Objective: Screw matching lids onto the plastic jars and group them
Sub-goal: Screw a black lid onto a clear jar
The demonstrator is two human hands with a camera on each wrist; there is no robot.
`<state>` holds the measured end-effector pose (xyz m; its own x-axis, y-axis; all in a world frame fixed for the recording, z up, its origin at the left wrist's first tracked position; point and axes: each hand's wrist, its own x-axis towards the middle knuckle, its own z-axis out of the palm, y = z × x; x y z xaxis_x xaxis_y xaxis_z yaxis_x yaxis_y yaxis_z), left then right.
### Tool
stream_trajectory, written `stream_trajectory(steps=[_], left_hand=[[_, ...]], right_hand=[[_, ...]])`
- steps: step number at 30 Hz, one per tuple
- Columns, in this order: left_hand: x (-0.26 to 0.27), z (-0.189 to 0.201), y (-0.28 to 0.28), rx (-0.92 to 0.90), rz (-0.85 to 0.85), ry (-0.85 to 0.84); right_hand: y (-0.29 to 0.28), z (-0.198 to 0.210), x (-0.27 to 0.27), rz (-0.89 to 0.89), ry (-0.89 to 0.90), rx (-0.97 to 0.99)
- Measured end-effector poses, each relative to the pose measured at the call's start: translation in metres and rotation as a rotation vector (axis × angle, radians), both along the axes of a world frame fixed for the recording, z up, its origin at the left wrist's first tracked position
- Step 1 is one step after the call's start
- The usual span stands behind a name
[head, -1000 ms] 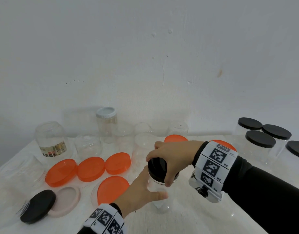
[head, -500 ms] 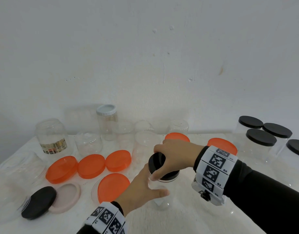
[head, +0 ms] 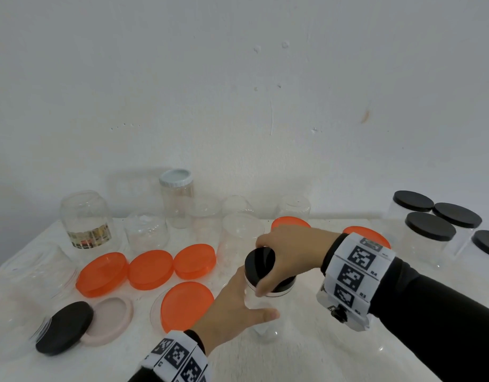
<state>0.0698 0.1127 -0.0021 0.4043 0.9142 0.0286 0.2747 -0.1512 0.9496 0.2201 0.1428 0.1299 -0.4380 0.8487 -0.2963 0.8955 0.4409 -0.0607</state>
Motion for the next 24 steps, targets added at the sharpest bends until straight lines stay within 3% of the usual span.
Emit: stream_trajectory(steps=[6,12,24], left_hand=[[0.001,0.000,-0.001,0.003,0.004,-0.009],[0.002,-0.002,0.000,0.012,0.006,-0.018],[0.002,-0.005,0.000,0.025,0.023,-0.011]], right_hand=[[-0.003,-0.008,0.002,-0.079,0.011,0.021],[-0.001,0.006,0.002,-0.020,-0.003,-0.166],[-0.002,-0.004,-0.002,-0.053,0.021,0.005]])
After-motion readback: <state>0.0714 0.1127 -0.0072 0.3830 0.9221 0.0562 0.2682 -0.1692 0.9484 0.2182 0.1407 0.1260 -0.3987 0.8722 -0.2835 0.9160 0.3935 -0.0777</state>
